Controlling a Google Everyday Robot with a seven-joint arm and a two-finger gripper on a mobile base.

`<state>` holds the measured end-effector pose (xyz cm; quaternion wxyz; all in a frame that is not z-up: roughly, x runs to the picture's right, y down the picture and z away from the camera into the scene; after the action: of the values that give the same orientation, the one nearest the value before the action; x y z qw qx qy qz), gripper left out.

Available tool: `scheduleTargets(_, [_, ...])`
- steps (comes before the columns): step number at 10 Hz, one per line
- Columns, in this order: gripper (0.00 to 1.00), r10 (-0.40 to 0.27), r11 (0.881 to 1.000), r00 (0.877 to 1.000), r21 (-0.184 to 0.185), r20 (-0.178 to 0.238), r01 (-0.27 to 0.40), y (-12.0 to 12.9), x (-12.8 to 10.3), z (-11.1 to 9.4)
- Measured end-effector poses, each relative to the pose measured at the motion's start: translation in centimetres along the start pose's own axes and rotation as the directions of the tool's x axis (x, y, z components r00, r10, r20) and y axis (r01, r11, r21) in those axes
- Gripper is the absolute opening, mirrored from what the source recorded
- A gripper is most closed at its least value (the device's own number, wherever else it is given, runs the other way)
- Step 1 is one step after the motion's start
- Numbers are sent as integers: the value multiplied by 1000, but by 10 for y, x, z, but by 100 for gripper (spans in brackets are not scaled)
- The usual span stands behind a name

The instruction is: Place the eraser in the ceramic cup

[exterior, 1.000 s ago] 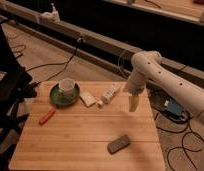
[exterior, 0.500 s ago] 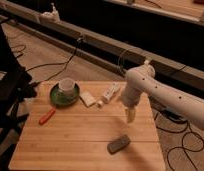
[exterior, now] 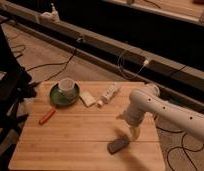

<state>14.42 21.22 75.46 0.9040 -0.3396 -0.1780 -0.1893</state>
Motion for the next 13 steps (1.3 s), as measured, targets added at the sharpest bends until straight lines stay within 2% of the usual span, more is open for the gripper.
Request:
scheduleTargets(3, [80, -3, 1000, 1000, -5, -11, 3, -2, 4, 2])
scheduleTargets(5, [80, -8, 999, 1000, -36, -24, 7, -2, 7, 15])
scheduleTargets(9, [80, 9, 996, 1000, -87, 19, -7, 15, -3, 56])
scheduleTargets(12, [80, 30, 994, 998, -104, 60, -23, 26, -9, 79])
scheduleTargets(13, [77, 40, 994, 997, -102, 72, -32, 30, -10, 83])
